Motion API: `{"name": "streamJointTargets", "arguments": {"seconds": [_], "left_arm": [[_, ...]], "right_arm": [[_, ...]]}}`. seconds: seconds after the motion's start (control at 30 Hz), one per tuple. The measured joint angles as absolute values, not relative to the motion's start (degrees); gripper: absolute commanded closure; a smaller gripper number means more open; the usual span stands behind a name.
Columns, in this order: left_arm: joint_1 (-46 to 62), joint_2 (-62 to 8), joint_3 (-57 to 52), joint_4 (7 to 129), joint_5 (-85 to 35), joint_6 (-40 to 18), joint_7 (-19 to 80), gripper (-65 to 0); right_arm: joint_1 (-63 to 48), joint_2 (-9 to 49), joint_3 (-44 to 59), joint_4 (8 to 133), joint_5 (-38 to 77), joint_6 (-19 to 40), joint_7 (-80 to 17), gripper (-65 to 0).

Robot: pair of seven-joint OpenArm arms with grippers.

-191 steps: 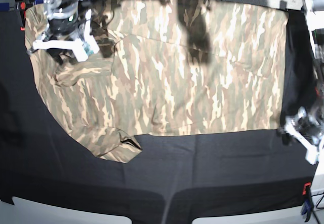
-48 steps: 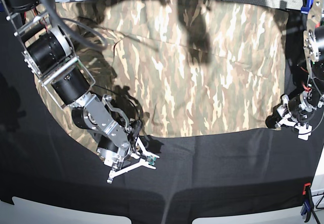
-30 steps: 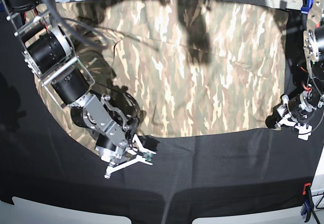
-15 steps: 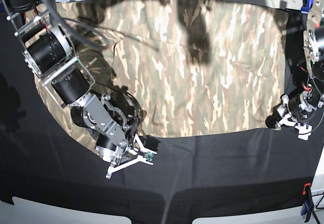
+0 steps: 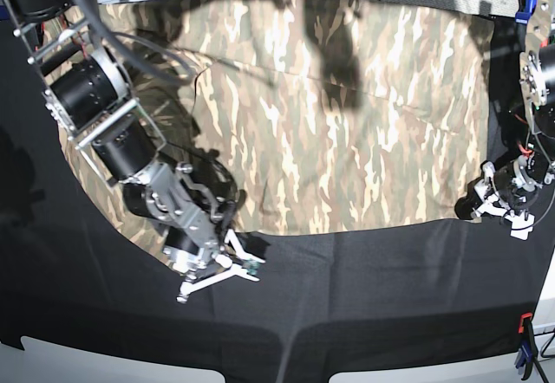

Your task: Layout the t-shirt on the table in an organized manner, then fold the t-shirt properly

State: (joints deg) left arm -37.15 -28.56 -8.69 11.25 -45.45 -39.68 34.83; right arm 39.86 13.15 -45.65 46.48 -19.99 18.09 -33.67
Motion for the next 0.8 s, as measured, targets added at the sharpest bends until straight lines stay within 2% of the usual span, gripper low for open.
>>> {"name": "streamJointTargets", "arguments": {"seconds": [0.17,0.47,0.63,0.8], "left_arm": [[-37.26,-28.56,-8.69,11.25,-45.23,-39.66,34.50,0.0],[-39.57,-28.45,-8.62,10.94,-44.58,-39.42,35.14,0.0],[-40.12,-28.42,-8.62,13.23,-43.81,-39.42,38.06,0.0],[-39.68,-28.42,-8.62,18.22,-43.70,-39.40,43.92,0.0]], "right_arm": [[39.86,12.71,-45.65,46.68,-22.04,12.27,-36.51,0.0],[39.86,12.86,-45.65,50.22,-25.61,7.35,-40.29,0.0],[40.73,12.86,-45.17,52.25,-26.83,6.44,-46.02,0.0],[41.56,13.34,-44.93,53.17,-26.83,6.39,-46.87,0.0]]}}
